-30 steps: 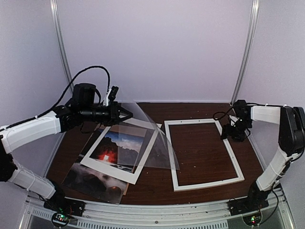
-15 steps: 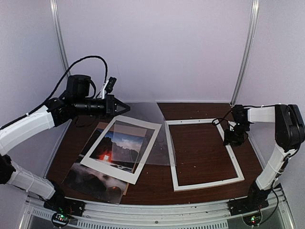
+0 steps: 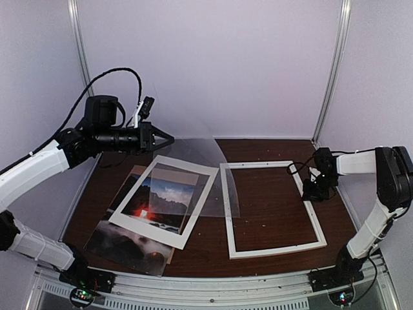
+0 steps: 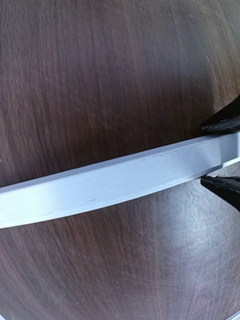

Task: Put the photo into the frame
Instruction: Move the frame body to the center of the board.

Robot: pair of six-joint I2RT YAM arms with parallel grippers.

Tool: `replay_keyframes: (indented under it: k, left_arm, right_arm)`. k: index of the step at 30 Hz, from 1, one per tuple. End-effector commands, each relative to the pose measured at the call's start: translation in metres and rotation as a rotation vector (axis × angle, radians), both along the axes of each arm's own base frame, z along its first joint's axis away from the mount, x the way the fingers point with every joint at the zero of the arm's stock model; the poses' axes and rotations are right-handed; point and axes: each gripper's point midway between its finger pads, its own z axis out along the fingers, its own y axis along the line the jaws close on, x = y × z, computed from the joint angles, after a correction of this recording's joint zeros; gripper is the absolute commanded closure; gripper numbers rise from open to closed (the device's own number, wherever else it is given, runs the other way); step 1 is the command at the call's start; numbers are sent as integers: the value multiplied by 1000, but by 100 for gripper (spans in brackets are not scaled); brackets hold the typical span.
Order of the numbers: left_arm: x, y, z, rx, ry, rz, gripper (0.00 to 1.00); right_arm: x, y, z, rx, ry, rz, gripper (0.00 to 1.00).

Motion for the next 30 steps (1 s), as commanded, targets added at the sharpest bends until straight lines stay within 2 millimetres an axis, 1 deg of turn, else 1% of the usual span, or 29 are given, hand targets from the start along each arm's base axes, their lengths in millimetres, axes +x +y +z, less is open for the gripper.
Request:
replay_keyframes:
  k: [1,5,12,15,17,18,19,21,23,26,30]
  left_arm:
    - [5,-4,25,-59,-75,-4,100]
    - [11,-11,15,-72,-54,-8,100]
    - [24,-20,0,-75,-24,-1,100]
    - [28,-26,-6,-84,-12,-11,100]
    - [30,-32,-6,-107,-5,-31,100]
    - [31,-36,-8,-116,11,-41,100]
    - [32,-40,-5,-139,5,-53,100]
    - [35,-46,-7,-155,22,-63,100]
    - [36,-52,-9,-155,32,-74,100]
    - [34,-64,-7,-163,39,-92,100]
    - [29,-90,-9,-166,56,-134,100]
  right_arm:
    - [-19,27,-8,47,31,9,71]
    - [-21,39,-4,57,12,5,71]
    - [-25,67,1,64,-8,40,71]
    - [-24,71,2,75,-16,42,70]
    - [-23,71,5,71,-16,54,66]
    - [-22,70,8,64,-17,58,62]
    - [-20,69,12,57,-23,61,58]
    - [-16,66,21,47,-38,64,51]
    - [-12,61,31,47,-55,62,46]
    - [-6,47,48,33,-80,50,41]
    - [0,22,68,-4,-112,19,36]
